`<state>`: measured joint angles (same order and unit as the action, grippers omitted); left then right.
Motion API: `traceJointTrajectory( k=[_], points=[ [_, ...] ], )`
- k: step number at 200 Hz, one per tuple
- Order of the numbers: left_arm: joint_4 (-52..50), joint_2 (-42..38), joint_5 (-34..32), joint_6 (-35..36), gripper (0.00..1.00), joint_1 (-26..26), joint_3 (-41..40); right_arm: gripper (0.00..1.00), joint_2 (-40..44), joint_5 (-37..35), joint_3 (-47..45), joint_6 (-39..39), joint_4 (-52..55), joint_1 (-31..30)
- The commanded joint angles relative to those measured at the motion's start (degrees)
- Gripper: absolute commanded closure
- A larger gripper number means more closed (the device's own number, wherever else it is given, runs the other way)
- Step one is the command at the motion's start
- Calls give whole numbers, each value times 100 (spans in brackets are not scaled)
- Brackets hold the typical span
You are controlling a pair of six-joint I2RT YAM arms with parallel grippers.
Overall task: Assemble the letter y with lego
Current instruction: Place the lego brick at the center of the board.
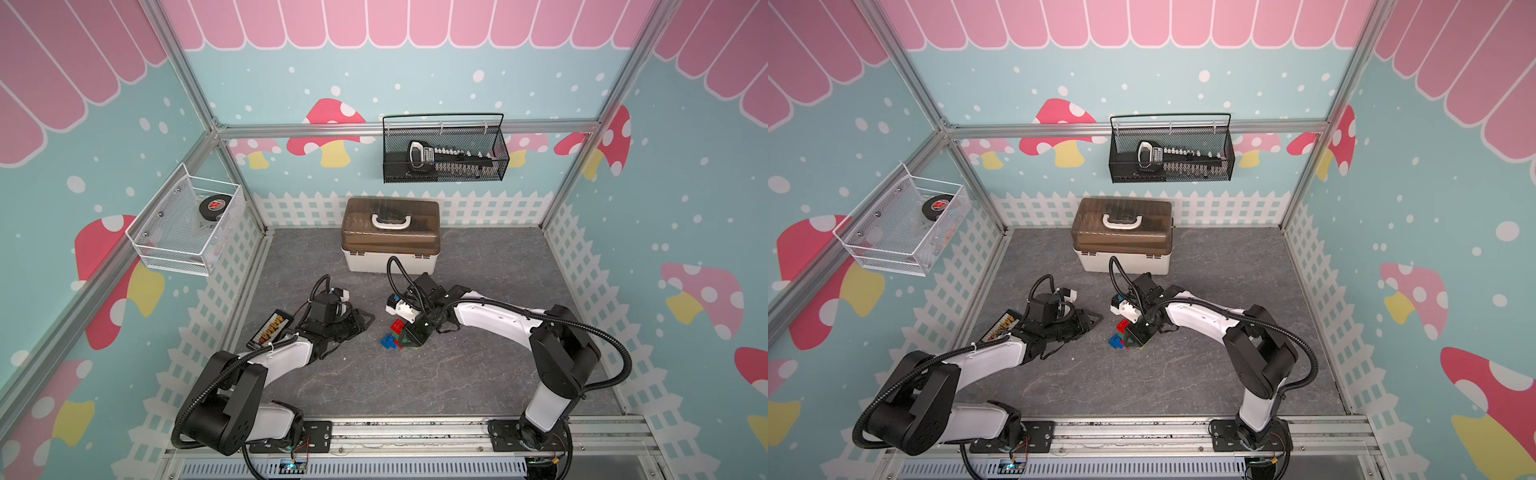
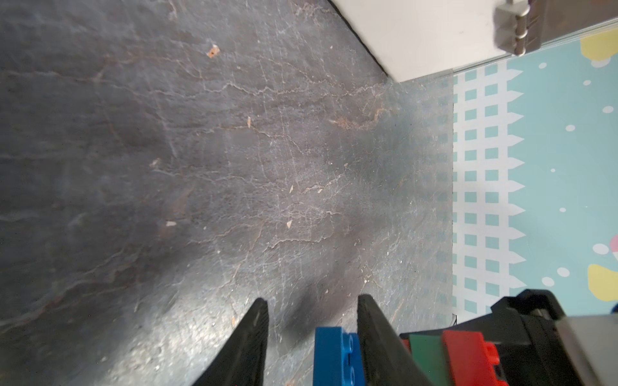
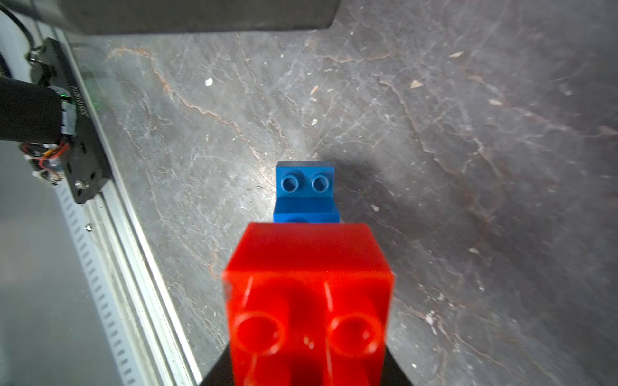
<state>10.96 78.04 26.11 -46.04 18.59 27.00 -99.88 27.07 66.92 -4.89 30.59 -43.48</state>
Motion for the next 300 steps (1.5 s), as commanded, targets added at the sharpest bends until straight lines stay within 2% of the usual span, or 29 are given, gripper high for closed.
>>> traceJointTrajectory(
  k=[1, 51, 113, 154, 230, 300],
  points=[
    [-173, -76, -90, 92, 55, -45, 17, 73, 41, 805, -149, -190, -566, 94],
    [-181, -48, -55, 85, 55, -60, 23, 73, -275, 1380, -377, -300, -984, 231],
    [-260, -67, -63, 109, 55, -73, 54, 70, -517, 1662, -532, -426, -1334, 349],
    [-358, -72, -84, 156, 55, -88, 99, 68, -655, 1731, -606, -441, -1444, 401],
    [-453, -93, -94, 164, 55, -84, 99, 56, -822, 1802, -715, -434, -1602, 520],
    [-546, -113, -113, 143, 55, -76, 65, 50, -797, 1603, -723, -409, -1591, 740]
  ],
)
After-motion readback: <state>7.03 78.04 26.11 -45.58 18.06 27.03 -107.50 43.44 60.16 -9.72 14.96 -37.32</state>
